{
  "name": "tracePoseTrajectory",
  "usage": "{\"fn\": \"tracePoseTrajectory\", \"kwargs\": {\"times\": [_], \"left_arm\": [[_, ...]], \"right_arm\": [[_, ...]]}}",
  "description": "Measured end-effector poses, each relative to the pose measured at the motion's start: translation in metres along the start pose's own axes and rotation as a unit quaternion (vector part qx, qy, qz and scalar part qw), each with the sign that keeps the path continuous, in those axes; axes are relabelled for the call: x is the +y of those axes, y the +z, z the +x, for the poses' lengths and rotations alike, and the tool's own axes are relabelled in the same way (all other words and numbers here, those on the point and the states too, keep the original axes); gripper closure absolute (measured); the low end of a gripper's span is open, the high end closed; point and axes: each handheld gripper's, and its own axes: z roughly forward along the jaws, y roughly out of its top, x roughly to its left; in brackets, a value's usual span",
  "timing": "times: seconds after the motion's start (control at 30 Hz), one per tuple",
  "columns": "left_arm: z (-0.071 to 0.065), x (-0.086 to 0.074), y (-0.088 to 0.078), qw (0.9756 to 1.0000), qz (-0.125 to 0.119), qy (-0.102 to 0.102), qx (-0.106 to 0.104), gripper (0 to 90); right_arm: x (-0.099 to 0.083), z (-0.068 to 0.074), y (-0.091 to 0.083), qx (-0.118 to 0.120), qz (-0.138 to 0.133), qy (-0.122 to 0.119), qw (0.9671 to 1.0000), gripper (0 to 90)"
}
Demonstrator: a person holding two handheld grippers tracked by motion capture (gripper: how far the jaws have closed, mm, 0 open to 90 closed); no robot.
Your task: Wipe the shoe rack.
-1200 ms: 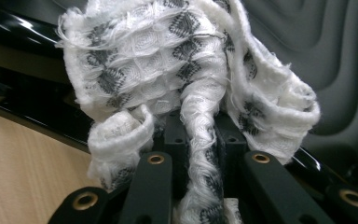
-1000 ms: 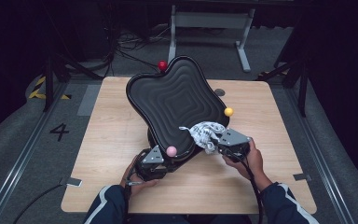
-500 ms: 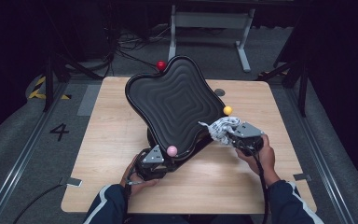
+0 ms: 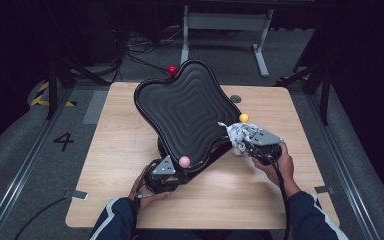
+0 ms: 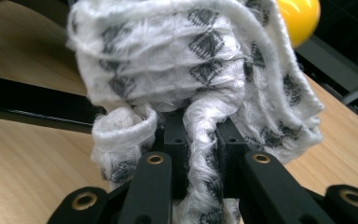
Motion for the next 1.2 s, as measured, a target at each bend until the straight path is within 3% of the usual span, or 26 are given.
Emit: {"fn": "tracePoseTrajectory", "kwargs": {"times": [0.23,0.4,0.63,0.93,1.2], "left_arm": [[0.000,0.000,0.000,1.0000,0.001,-0.001,0.000,72.6],[0.000,0.000,0.000,1.0000,0.001,0.000,0.000,72.6],[-0.001,0.000,0.000,1.0000,0.001,-0.002,0.001,72.5],[0.000,0.000,0.000,1.0000,-0.001,-0.002,-0.001,72.4],[0.001,0.000,0.000,1.0000,0.000,-0.004,-0.001,72.5]], "right_arm": [[0.013,0.022,-0.011,0.042,-0.036,-0.022,0.9982,78.4],[0.023,0.050,-0.012,0.084,-0.053,-0.061,0.9932,78.3],[0.037,0.087,-0.021,0.118,-0.076,-0.112,0.9837,78.3],[0.045,0.107,-0.034,0.150,-0.092,-0.133,0.9755,78.0],[0.042,0.105,-0.029,0.153,-0.091,-0.128,0.9757,78.2]]}}
